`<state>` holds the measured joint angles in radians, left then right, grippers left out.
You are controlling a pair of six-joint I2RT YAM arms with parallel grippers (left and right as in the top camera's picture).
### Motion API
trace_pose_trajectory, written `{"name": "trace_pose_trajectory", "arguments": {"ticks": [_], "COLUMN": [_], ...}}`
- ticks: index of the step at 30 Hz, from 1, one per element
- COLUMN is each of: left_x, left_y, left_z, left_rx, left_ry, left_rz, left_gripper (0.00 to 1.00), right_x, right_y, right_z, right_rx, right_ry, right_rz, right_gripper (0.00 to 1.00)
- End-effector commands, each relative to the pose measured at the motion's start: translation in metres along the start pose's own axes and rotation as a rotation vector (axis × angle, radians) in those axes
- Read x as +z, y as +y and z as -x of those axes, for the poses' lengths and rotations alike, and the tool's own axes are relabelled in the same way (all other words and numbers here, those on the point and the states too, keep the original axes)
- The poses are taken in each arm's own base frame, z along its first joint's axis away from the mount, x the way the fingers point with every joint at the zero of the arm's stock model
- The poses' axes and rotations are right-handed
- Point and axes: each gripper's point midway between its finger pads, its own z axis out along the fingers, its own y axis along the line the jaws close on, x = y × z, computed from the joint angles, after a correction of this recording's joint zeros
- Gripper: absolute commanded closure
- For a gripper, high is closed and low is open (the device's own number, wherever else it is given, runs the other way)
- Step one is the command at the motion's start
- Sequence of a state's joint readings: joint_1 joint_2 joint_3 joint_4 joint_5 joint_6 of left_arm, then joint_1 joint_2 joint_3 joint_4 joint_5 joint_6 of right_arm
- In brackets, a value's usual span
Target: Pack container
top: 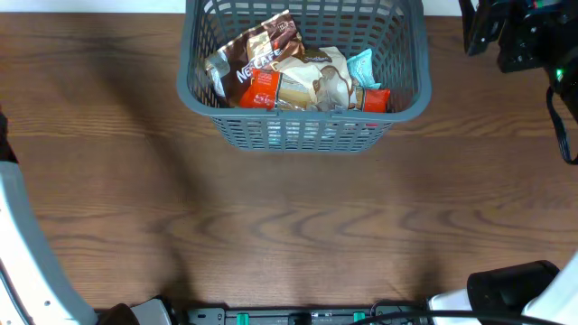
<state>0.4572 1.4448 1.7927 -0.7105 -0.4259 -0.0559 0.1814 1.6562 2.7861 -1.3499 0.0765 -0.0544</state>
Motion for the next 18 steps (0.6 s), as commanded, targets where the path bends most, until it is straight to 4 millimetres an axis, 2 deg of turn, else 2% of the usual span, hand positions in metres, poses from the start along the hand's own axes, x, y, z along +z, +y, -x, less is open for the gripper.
{"name": "trace_pose_trajectory", "arguments": {"ticks": [1,8,18], "left_x": [0.001,0.001,0.001], "left_y": [0.004,0.004,0.004], "left_z": [0.000,0.000,0.000], "left_rx": [-0.010,-0.010,-0.010], "left_ry": [0.000,0.000,0.000], "left_rz": [0.017,0.017,0.017], "left_gripper": [0.01,0.01,0.01], "right_x": [-0.005,-0.007,-0.017], "right_y": [-0.004,-0.003,-0.001], "right_z": [-0.003,-0.025,-0.077], "right_rx": [0.014,0.008,-0.008], "right_ry": [0.010,0.099,0.316], "right_rz": [-0.013,-0.009,0.002], "right_gripper": [0.01,0.01,0.01]}}
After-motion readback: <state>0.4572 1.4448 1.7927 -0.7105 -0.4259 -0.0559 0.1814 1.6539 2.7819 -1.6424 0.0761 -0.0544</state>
